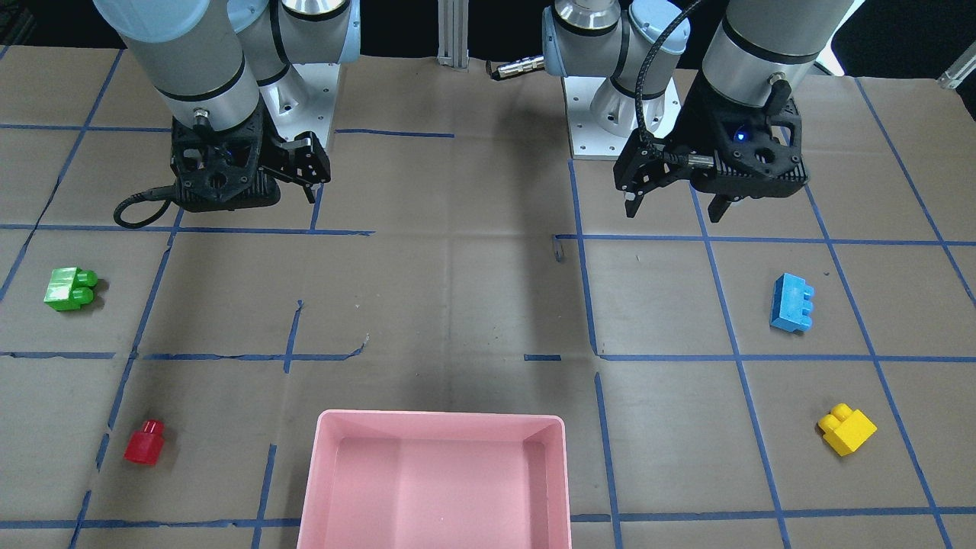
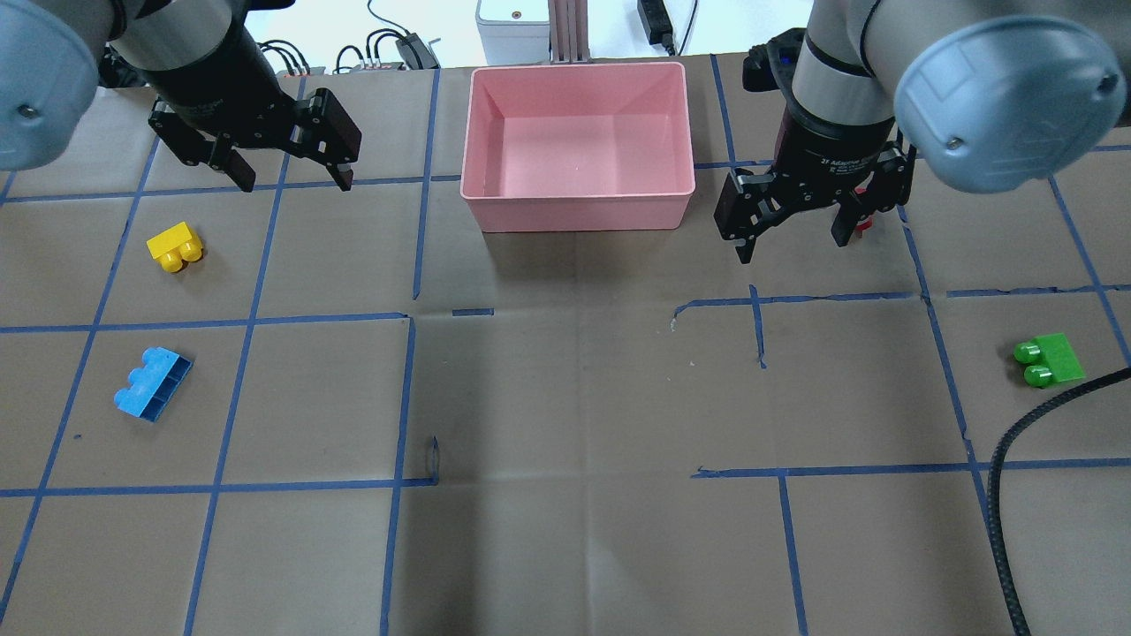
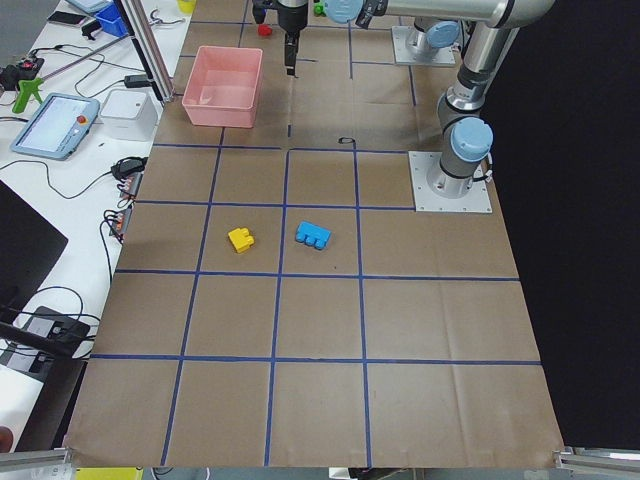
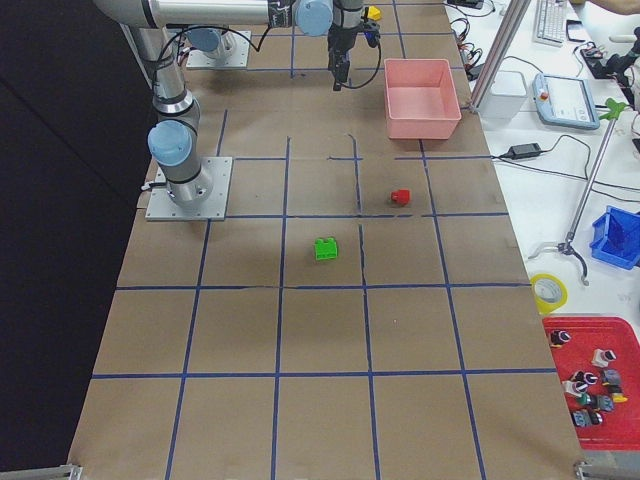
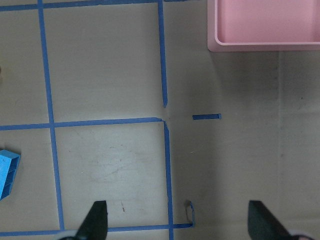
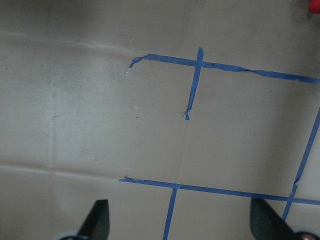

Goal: Put all blocks into box

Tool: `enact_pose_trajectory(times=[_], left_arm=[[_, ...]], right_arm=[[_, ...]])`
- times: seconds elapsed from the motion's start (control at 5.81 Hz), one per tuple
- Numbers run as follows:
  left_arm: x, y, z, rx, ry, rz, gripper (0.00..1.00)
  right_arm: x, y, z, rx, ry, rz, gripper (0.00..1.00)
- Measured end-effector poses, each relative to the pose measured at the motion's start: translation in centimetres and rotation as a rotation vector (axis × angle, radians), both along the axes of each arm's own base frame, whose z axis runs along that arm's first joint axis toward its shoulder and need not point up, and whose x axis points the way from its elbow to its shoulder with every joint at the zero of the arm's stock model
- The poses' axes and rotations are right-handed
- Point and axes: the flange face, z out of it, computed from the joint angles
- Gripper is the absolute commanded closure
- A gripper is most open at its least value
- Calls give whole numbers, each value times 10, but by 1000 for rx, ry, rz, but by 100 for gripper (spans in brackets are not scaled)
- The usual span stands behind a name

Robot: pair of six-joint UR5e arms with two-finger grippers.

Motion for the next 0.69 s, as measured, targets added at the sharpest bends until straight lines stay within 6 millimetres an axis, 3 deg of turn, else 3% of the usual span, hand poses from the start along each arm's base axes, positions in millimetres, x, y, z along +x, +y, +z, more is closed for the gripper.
enact_pose_trajectory(times=[0.69], left_arm=[[0,2,-1,0,1,-1,1]], right_arm=[[-1,-1,-6,16,0,-5,0]])
